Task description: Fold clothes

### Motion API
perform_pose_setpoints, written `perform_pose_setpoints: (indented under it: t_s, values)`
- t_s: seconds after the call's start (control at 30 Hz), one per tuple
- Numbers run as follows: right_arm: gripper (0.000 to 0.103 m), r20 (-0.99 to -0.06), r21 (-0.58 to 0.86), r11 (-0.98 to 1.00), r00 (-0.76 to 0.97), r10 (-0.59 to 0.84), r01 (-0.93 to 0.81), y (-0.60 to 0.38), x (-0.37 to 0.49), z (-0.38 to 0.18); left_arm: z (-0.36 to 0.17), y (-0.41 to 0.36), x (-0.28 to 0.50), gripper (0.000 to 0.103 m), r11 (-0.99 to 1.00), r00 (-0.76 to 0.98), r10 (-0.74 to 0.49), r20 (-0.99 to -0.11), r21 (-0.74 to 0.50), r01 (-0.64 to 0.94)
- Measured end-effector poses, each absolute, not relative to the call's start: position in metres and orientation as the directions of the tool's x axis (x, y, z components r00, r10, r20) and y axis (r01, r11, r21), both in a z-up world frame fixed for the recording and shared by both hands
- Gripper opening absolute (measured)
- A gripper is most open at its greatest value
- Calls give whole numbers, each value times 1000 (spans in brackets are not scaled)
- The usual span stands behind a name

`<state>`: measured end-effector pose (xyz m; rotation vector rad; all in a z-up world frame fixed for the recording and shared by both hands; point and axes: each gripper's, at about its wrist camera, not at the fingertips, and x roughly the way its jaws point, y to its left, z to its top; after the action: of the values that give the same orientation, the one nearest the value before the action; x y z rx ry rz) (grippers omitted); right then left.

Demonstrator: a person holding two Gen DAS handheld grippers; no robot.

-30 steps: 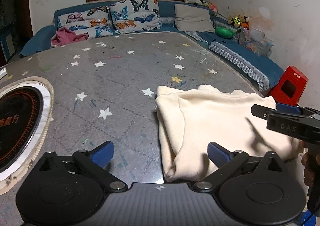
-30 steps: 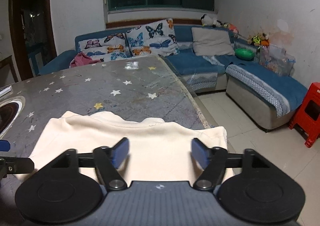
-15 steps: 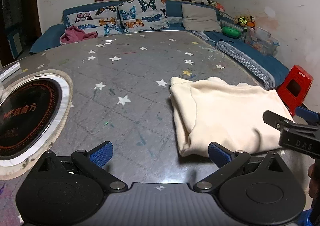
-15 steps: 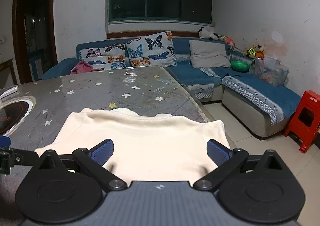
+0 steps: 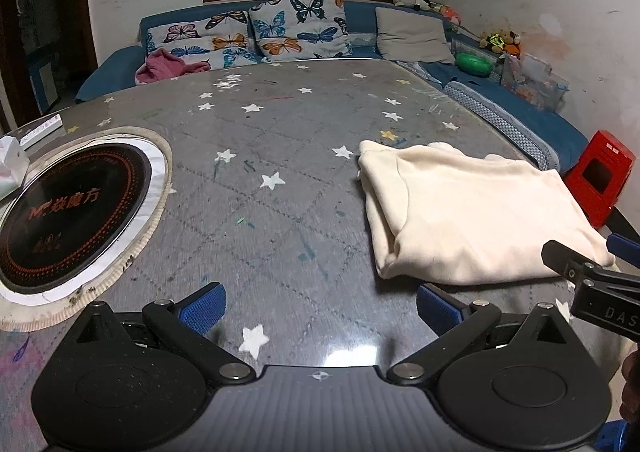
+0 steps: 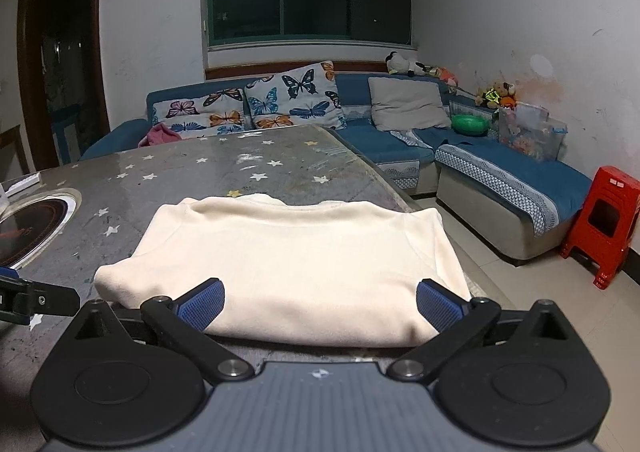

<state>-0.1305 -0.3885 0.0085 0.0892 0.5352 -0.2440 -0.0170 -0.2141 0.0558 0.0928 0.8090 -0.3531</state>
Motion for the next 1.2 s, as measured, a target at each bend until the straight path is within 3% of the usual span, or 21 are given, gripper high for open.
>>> perform_pose_setpoints:
  t_s: [1.2]
  values:
    - [103, -509, 6, 960, 827, -239, 281, -367, -160, 5, 59, -212, -50, 103, 915, 667, -284, -688, 12, 402]
